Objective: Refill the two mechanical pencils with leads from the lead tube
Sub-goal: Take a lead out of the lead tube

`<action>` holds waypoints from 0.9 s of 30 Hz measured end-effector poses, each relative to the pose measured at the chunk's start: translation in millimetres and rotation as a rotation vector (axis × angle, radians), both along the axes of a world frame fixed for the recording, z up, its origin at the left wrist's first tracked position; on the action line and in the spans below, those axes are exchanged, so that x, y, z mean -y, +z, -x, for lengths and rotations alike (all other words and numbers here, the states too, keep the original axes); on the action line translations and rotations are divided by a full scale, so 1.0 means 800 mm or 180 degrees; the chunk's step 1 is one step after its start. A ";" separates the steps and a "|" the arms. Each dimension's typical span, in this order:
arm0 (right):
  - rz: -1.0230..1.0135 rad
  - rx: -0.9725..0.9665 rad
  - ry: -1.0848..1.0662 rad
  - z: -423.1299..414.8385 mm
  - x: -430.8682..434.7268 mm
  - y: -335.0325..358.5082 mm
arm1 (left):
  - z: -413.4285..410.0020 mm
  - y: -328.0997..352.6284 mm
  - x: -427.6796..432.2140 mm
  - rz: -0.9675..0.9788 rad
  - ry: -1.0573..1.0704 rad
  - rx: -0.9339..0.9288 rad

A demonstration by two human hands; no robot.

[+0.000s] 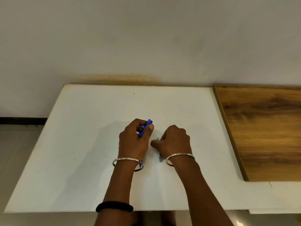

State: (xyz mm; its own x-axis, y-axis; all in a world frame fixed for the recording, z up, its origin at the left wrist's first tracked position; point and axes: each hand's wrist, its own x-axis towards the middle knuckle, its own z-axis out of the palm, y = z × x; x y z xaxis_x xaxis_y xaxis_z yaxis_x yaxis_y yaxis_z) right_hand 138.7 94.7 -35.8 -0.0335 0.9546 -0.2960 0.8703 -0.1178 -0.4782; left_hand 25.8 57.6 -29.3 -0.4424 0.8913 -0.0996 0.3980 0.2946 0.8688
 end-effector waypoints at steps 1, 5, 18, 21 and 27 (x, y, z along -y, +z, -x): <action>-0.0020 -0.0129 0.0002 -0.003 -0.002 0.002 | 0.000 0.001 0.000 0.0014 0.0019 0.0009; -0.0269 -0.1403 -0.0251 -0.018 -0.010 0.020 | 0.000 0.006 0.002 0.0022 0.0096 0.0070; 0.0136 -0.3626 -0.0695 -0.040 -0.021 0.032 | -0.003 0.018 0.002 -0.0083 0.0018 0.0579; 0.0417 -0.3911 -0.0769 -0.047 -0.021 0.031 | -0.003 0.019 0.003 -0.0209 0.0099 0.0293; 0.1015 -0.4160 -0.0935 -0.055 -0.018 0.022 | -0.009 0.026 0.001 -0.0696 0.0175 0.0047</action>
State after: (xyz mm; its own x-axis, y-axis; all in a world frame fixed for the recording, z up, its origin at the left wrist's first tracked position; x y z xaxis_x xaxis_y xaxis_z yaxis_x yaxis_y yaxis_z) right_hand 182.6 108.9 -17.8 -0.2649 0.8723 -0.4111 -0.2628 -0.4755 -0.8396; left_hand 32.7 56.7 -8.2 -0.4909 0.8669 0.0864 0.3733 0.1197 0.9200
